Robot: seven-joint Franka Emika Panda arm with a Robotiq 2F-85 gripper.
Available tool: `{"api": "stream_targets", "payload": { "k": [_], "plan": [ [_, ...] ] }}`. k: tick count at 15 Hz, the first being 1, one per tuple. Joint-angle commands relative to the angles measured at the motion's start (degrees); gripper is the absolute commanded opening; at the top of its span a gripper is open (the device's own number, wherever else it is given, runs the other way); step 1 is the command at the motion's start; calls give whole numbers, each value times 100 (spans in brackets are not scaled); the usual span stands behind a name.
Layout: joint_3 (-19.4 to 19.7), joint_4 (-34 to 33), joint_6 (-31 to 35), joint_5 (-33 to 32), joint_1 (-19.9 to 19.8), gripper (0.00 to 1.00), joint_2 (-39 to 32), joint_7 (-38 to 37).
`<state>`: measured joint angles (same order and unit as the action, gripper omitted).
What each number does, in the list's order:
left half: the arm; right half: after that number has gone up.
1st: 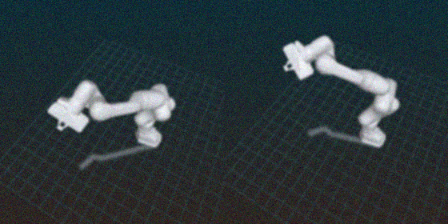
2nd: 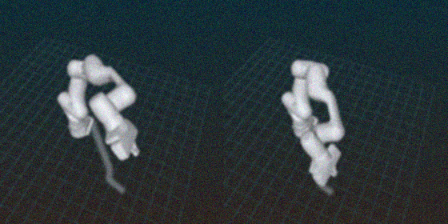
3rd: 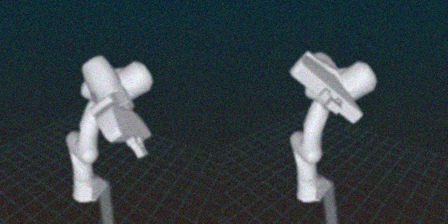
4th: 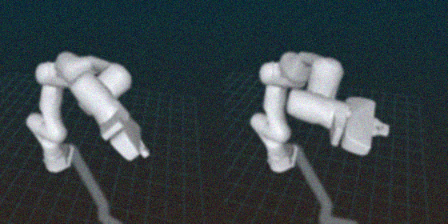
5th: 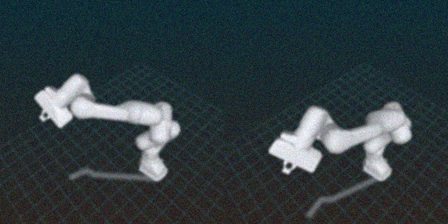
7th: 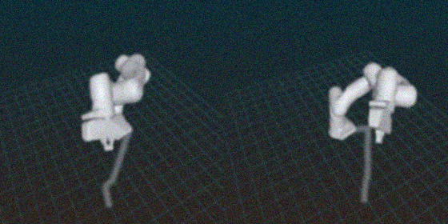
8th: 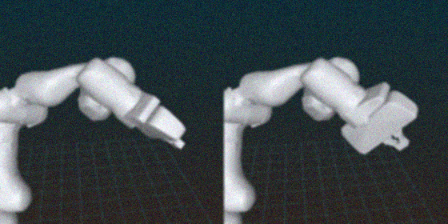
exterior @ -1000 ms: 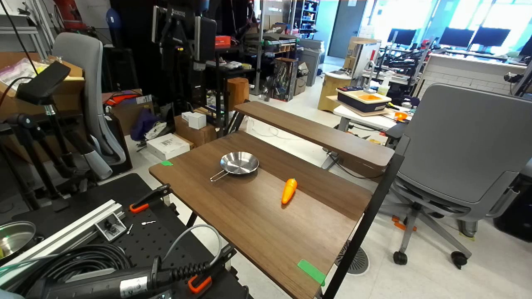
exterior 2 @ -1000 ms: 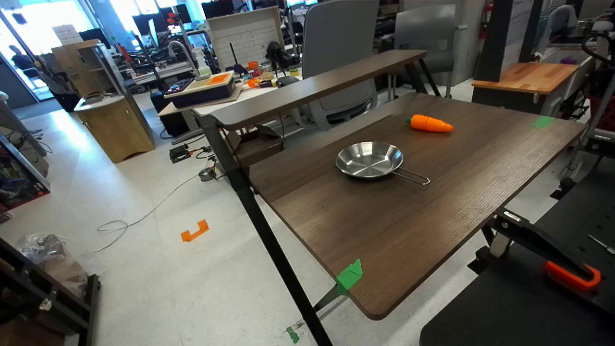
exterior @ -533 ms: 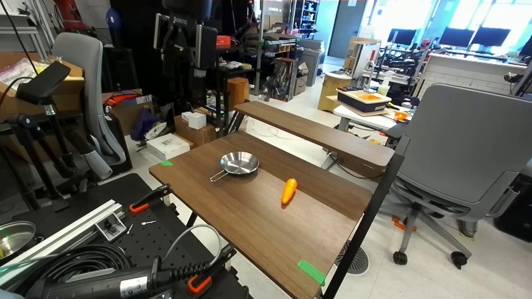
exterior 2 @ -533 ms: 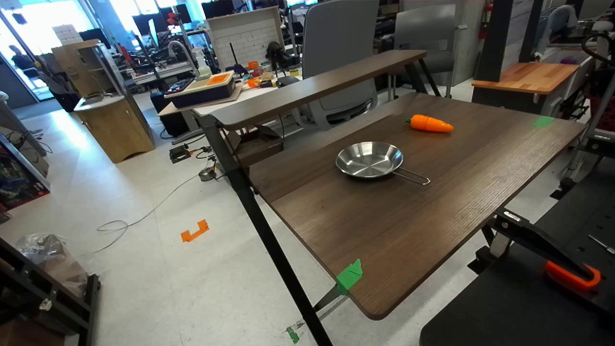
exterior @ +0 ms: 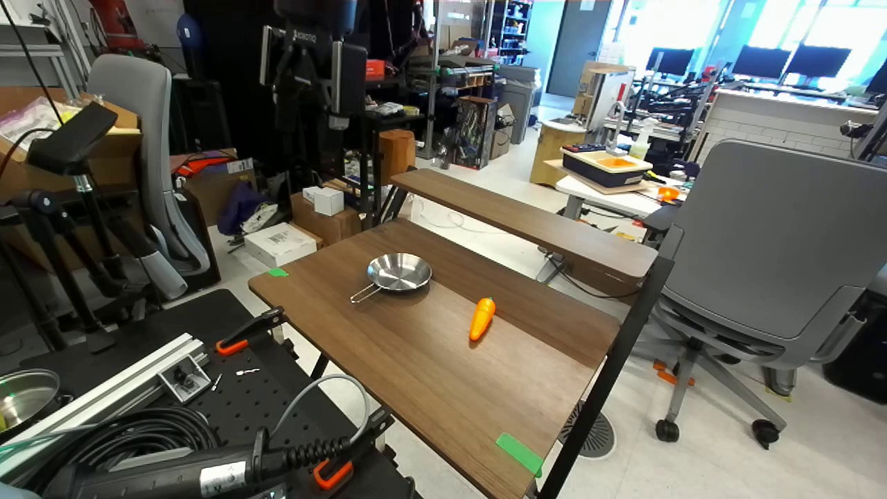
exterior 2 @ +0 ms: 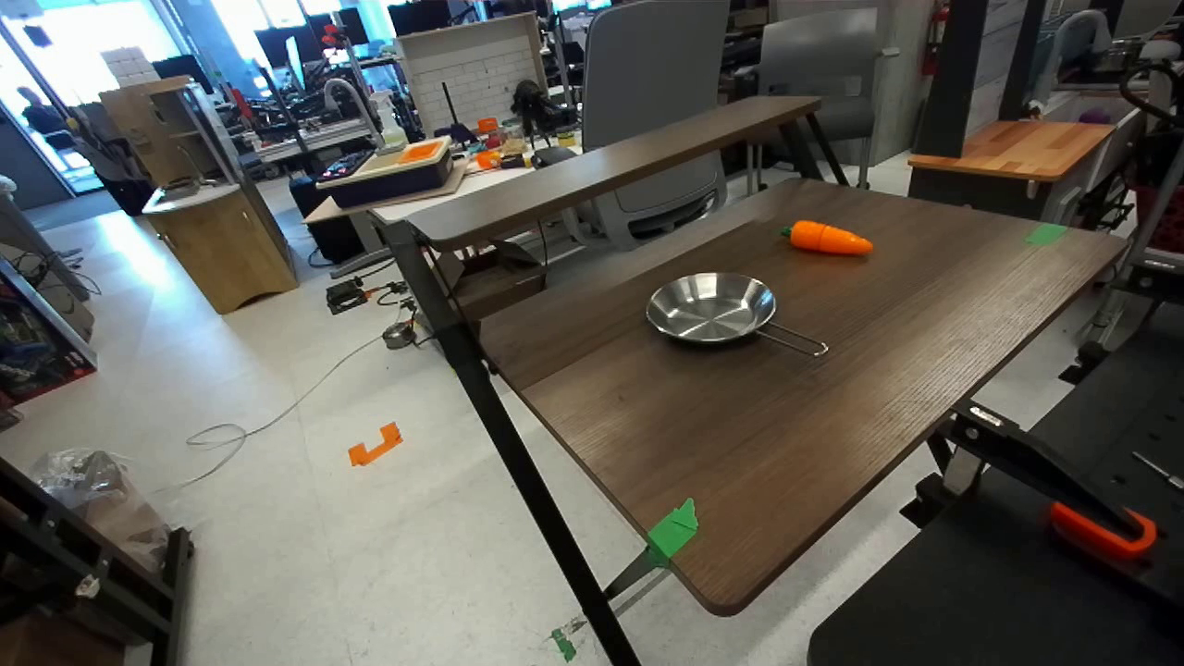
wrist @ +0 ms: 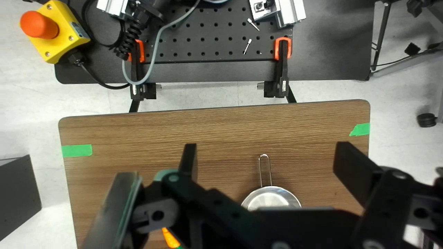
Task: Put the orange object in the pan
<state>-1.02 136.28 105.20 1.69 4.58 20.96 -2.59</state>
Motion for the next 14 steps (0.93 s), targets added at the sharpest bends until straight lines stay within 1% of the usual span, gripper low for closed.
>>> {"api": "stream_targets", "payload": {
  "k": [1,8,14],
  "plan": [
    [-80,-8,163,-125,-113,100,-40,12],
    [-52,38,528,-397,-195,100,-180,-26],
    [89,-73,700,-627,-485,100,-540,-64]
  ]
}}
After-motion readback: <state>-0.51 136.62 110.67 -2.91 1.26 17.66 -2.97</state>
